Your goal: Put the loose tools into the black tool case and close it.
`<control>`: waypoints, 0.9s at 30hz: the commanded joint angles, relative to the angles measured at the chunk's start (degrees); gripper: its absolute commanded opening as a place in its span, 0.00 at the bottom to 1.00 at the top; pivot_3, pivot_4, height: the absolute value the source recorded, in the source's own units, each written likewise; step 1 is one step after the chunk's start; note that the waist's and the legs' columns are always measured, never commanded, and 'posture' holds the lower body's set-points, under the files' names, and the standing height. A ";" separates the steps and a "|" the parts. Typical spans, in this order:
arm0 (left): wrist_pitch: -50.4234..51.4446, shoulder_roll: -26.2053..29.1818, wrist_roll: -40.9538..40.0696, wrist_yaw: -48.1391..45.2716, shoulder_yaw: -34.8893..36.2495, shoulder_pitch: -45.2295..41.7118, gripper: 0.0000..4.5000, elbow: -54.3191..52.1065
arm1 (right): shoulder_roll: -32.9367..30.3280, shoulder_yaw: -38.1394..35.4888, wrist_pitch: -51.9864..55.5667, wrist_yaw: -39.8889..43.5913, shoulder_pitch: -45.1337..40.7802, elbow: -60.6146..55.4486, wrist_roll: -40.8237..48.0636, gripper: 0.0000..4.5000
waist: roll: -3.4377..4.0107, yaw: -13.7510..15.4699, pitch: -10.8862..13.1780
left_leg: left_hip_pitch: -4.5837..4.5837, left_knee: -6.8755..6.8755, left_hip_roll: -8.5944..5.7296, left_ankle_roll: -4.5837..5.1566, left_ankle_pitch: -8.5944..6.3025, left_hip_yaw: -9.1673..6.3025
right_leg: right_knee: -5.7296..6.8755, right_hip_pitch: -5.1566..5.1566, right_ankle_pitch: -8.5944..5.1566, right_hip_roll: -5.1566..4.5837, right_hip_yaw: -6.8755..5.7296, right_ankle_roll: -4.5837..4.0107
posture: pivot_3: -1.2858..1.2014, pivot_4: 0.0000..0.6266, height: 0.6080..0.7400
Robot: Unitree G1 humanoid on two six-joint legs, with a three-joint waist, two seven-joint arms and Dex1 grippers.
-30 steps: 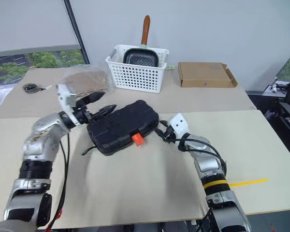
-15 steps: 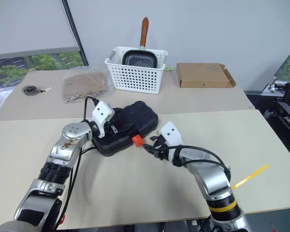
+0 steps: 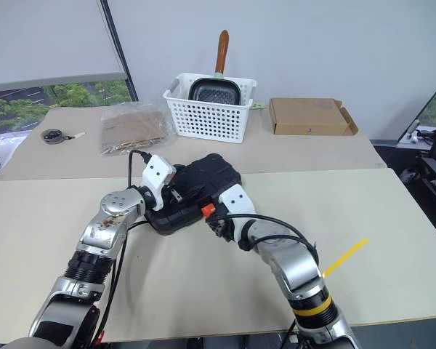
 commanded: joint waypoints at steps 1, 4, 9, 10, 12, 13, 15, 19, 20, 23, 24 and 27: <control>2.22 -0.15 1.35 0.11 -1.26 2.20 0.98 2.93 | 0.53 -0.07 -0.13 -1.14 -1.28 -0.42 -0.49 0.49 | 0.00 -0.01 0.00 | 0.00 0.00 0.00 0.00 0.00 0.00 | 0.00 0.00 0.00 0.00 0.00 0.00 | 0.52 0.24 0.70; 2.02 0.00 1.48 0.03 -1.29 2.08 0.98 3.17 | 0.63 0.06 -0.76 -1.61 -1.34 0.09 -0.75 0.49 | 0.00 -0.01 0.00 | 0.00 0.00 0.00 -0.01 0.00 0.00 | -0.01 0.00 0.00 0.00 -0.01 0.00 | 0.52 0.24 0.70; 2.06 0.28 1.39 -0.49 -1.42 2.43 1.00 2.83 | 1.09 0.12 -3.37 -2.90 -1.11 0.05 -1.66 0.26 | 0.00 -0.03 0.00 | -0.02 -0.02 0.01 -0.01 0.00 -0.01 | -0.03 -0.02 0.00 0.00 -0.02 0.00 | 0.52 0.24 0.70; 2.11 0.42 1.43 -0.72 -1.56 2.62 1.00 2.66 | 1.11 0.18 -4.57 -3.06 -0.81 -0.42 -1.86 0.26 | 0.00 -0.03 0.00 | -0.02 -0.02 0.01 -0.01 0.00 -0.02 | -0.03 -0.02 0.00 0.00 -0.01 0.00 | 0.52 0.24 0.70; 2.07 0.65 1.51 -1.07 -1.74 2.79 1.00 2.61 | 1.54 -0.03 -6.79 -4.12 0.00 -0.97 -2.49 0.26 | 0.00 -0.03 0.00 | -0.03 -0.01 0.01 -0.01 -0.01 -0.01 | -0.04 -0.04 0.00 -0.01 -0.02 0.00 | 0.52 0.24 0.70; 2.12 0.70 1.48 -1.15 -1.72 2.82 1.00 2.60 | 1.66 0.04 -8.69 -4.51 0.52 -0.75 -2.94 0.26 | 0.00 -0.04 0.00 | -0.03 -0.02 0.02 -0.02 -0.01 -0.01 | -0.05 -0.04 0.00 -0.01 -0.02 0.00 | 0.52 0.24 0.70; 2.21 0.73 1.44 -1.27 -1.71 2.87 1.00 2.55 | 1.95 0.31 -11.95 -4.69 1.26 0.09 -3.55 0.26 | 0.00 -0.03 0.00 | -0.05 -0.03 0.02 -0.05 -0.03 -0.02 | -0.06 -0.05 -0.01 0.00 -0.02 0.00 | 0.52 0.24 0.70; 2.33 0.75 1.57 -1.79 -2.08 3.10 1.00 2.35 | 3.80 1.10 -16.48 -4.88 0.80 4.09 -4.25 0.26 | 0.00 -0.09 0.00 | -0.11 -0.07 0.02 -0.01 -0.01 -0.02 | -0.13 -0.09 0.00 0.01 -0.02 0.01 | 0.52 0.24 0.70; 2.38 0.74 1.59 -1.88 -2.18 3.13 1.00 2.24 | 4.09 1.35 -16.74 -4.76 0.52 5.08 -4.40 0.26 | 0.00 -0.15 0.00 | -0.13 -0.07 0.02 -0.01 -0.01 -0.02 | -0.13 -0.11 0.00 0.01 -0.02 0.01 | 0.52 0.24 0.70; 2.58 0.68 1.48 -1.90 -2.31 3.20 1.00 1.91 | 4.50 1.83 -16.22 -4.21 -0.31 6.98 -4.75 0.26 | 0.00 -0.45 0.00 | -0.09 -0.06 0.04 -0.01 -0.01 -0.01 | -0.12 -0.09 0.00 0.02 -0.01 0.01 | 0.52 0.24 0.70; 2.61 0.68 1.44 -1.92 -2.31 3.30 1.00 1.78 | 4.35 2.01 -16.03 -3.75 -0.67 7.27 -4.83 0.26 | 0.00 -0.52 0.00 | -0.08 -0.06 0.05 -0.02 -0.02 -0.01 | -0.12 -0.09 0.00 0.01 -0.02 0.01 | 0.52 0.24 0.70; 2.44 0.67 1.42 -1.86 -2.23 3.74 1.00 1.53 | 3.89 1.74 -14.63 -2.58 -0.62 6.36 -4.25 0.53 | 0.00 -0.62 0.00 | -0.04 -0.06 0.10 -0.40 -0.22 -0.02 | -0.12 -0.07 -0.01 0.02 -0.03 0.01 | 0.52 0.24 0.70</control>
